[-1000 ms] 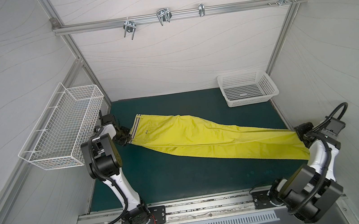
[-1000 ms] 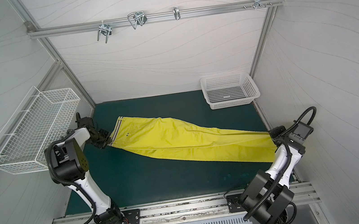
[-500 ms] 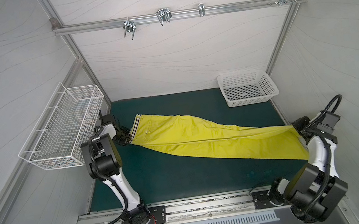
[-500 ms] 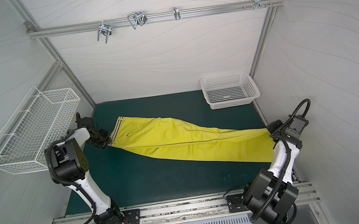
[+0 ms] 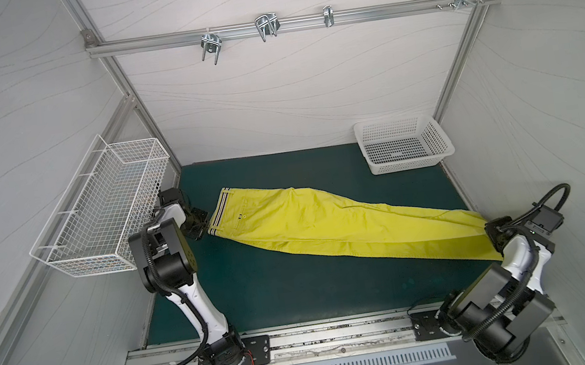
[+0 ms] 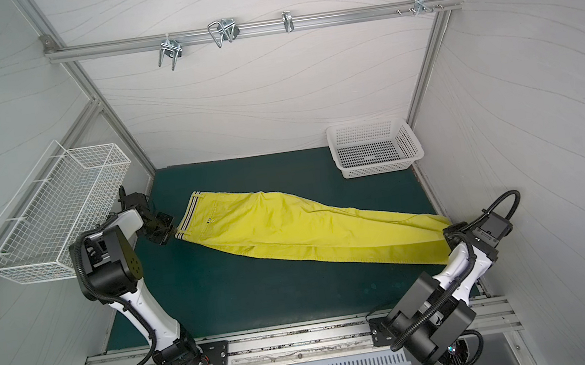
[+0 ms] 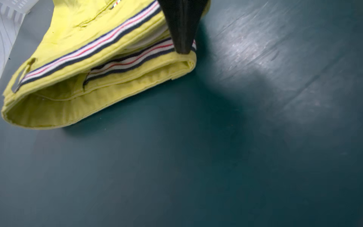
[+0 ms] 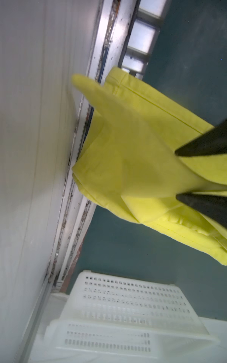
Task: Roll up the long pants
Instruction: Fold the long pant at the center of the board.
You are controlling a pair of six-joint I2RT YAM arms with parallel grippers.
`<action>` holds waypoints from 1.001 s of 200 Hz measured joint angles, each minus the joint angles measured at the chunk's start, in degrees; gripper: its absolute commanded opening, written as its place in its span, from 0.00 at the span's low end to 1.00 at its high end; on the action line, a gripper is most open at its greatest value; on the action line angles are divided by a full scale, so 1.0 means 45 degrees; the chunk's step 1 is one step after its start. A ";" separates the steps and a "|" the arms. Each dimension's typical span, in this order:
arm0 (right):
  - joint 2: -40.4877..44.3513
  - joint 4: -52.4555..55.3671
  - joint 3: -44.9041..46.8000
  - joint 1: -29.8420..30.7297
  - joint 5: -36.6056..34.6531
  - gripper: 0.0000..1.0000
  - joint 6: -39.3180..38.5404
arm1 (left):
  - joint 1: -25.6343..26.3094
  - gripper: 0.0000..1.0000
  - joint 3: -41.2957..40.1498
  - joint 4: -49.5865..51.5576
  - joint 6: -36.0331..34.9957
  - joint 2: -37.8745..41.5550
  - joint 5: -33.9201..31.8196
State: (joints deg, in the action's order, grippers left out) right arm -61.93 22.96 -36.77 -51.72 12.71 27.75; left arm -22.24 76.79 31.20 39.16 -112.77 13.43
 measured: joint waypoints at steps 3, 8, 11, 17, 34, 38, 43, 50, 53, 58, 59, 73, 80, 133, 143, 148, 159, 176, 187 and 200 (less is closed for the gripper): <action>-0.0015 0.0005 0.0029 -0.0039 0.0015 0.54 0.0010 | 0.0000 0.00 0.0000 0.0000 0.0000 0.0000 0.0000; -0.0019 0.0005 0.0083 -0.0078 0.0053 0.56 0.0073 | -0.0005 0.00 0.0000 0.0005 0.0000 0.0000 0.0000; -0.0015 0.0005 0.0117 -0.0102 0.0092 0.57 0.0058 | -0.0005 0.00 -0.0005 0.0005 0.0000 -0.0005 0.0000; -0.0005 -0.0010 0.0180 -0.0126 0.0238 0.61 0.0126 | -0.0010 0.00 0.0000 0.0005 0.0000 -0.0005 0.0005; 0.0185 -0.0151 0.0340 -0.0092 0.0724 0.65 0.0306 | -0.0019 0.00 -0.0010 0.0000 0.0000 -0.0005 0.0005; 0.0267 -0.0170 0.0359 -0.0058 0.0826 0.66 0.0306 | -0.0019 0.00 -0.0015 0.0000 0.0000 -0.0005 0.0005; 0.0413 -0.0214 0.0355 0.0063 0.0918 0.66 0.0335 | -0.0024 0.00 -0.0029 -0.0015 0.0000 -0.0005 0.0010; 0.0602 -0.0296 0.0325 0.0330 0.0918 0.67 0.0296 | -0.0029 0.00 -0.0058 -0.0049 0.0005 -0.0005 0.0019; 0.0675 -0.0335 0.0316 0.0457 0.0952 0.67 0.0277 | -0.0029 0.00 -0.0073 -0.0063 0.0005 -0.0005 0.0024; 0.0816 -0.0345 0.0238 0.0821 0.0884 0.68 0.0238 | -0.0029 0.00 -0.0112 -0.0092 0.0005 0.0000 0.0034; 0.0831 -0.0345 0.0228 0.0869 0.0889 0.68 0.0238 | -0.0029 0.00 -0.0117 -0.0102 0.0005 0.0000 0.0034; 0.1005 -0.0384 -0.0131 0.2045 0.0777 0.72 0.0015 | -0.0024 0.00 -0.0209 -0.0233 0.0005 0.0000 0.0058; 0.1025 -0.0398 -0.0355 0.2676 0.0631 0.73 -0.0097 | 0.0053 0.00 -0.0238 -0.0282 -0.0005 0.0000 0.0053; 0.1438 -0.0413 -0.1103 0.4503 -0.0282 0.79 -0.0413 | 0.1559 0.00 -0.0165 -0.0291 -0.0476 0.0301 -0.0675; 0.1472 -0.0364 -0.1117 0.4503 -0.0568 0.79 -0.0423 | 0.1817 0.00 -0.0165 -0.0287 -0.0534 0.0325 -0.0695; 0.1472 -0.0272 -0.1141 0.4488 -0.0758 0.79 -0.0423 | 0.1894 0.00 -0.0165 -0.0282 -0.0563 0.0330 -0.0709; 0.1452 -0.0102 -0.1156 0.4386 -0.1083 0.79 -0.0437 | 0.1967 0.00 -0.0165 -0.0282 -0.0593 0.0350 -0.0753; 0.1452 0.0160 -0.1127 0.3871 -0.1297 0.83 -0.0437 | 0.1904 0.00 -0.0165 -0.0253 -0.0646 0.0374 -0.0811; 0.1472 0.0170 -0.0991 0.3361 -0.1292 0.89 -0.0369 | 0.1865 0.00 -0.0165 -0.0238 -0.0670 0.0379 -0.0855; 0.1559 0.0185 -0.0704 0.2681 -0.1190 0.91 -0.0219 | 0.1841 0.00 -0.0165 -0.0219 -0.0695 0.0379 -0.0947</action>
State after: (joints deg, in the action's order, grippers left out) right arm -54.92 23.79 -39.94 -39.66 7.35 26.76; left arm -13.96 76.05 30.22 36.03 -111.07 9.17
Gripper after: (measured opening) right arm 0.897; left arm 0.050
